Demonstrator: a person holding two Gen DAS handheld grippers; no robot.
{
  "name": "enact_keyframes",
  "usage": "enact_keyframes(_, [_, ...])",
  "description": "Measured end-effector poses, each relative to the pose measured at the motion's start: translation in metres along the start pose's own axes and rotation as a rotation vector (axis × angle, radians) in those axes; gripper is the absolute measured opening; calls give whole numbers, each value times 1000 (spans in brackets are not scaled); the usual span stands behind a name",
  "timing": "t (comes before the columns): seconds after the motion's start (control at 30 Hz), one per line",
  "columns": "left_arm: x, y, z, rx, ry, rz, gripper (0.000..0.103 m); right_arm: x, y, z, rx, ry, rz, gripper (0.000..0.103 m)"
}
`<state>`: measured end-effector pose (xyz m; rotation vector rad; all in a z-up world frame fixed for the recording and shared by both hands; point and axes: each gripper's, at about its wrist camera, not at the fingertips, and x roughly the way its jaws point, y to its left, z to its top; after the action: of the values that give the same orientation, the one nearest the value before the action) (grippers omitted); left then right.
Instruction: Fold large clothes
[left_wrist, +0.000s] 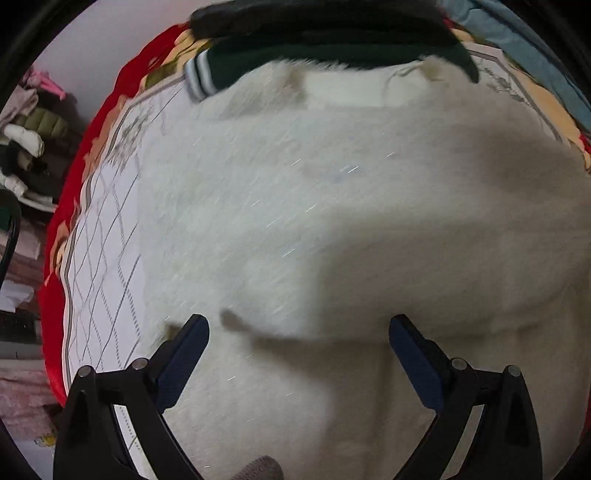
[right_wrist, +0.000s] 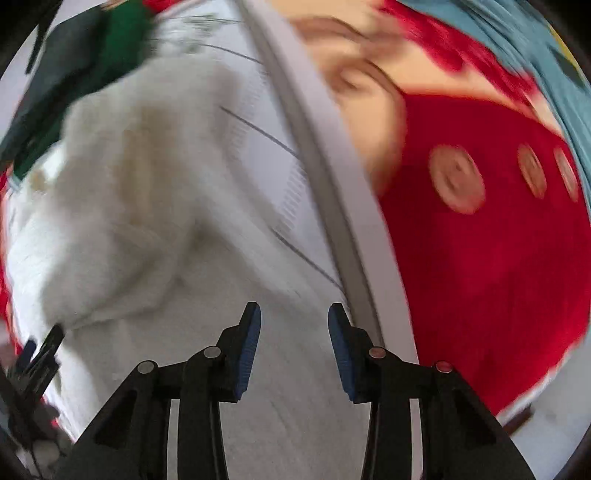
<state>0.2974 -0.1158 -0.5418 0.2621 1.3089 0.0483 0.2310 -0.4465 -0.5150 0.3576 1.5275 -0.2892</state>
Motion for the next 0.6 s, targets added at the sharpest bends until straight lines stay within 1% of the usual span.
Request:
enact_keyframes(0.1, [10,-22,16,9,-14,70,100,18,19,29,-147,25,-15,40])
enact_keyframes(0.13, [19,-29,22,7,-6,102,100,24,24,36,-179,30,-18,40])
enact_keyframes(0.17, [25,-30,27,-5,5,114,100,30,26,44,-211,38,-10,38])
enact_keyframes(0.2, [30,-30,28,-25,18,116,103,34,27,51,-227,38,15,20])
enact_keyframes(0.23, [36,-28,30,-57,30,111,103,36,22,58,-201,30,75,15])
enact_keyframes(0.3, [39,-21,30,-123,44,70,103,46,-12,68,-25,41,197,15])
enact_keyframes(0.33, [38,-19,29,-142,47,58,103,52,-26,68,41,56,234,14])
enact_keyframes(0.37, [38,-19,27,-156,46,64,103,62,-43,66,128,78,291,11])
enact_keyframes(0.4, [37,-20,27,-157,41,78,103,68,-51,63,164,93,332,11])
enact_keyframes(0.47, [35,-24,26,-161,39,111,103,68,-51,65,138,114,343,12])
enact_keyframes(0.53, [34,-25,27,-175,44,123,103,63,-48,68,71,166,339,21])
enact_keyframes(0.57, [34,-26,28,-181,46,125,103,62,-47,69,43,184,338,23])
enact_keyframes(0.6, [33,-27,28,-185,48,126,103,62,-46,67,6,205,339,19])
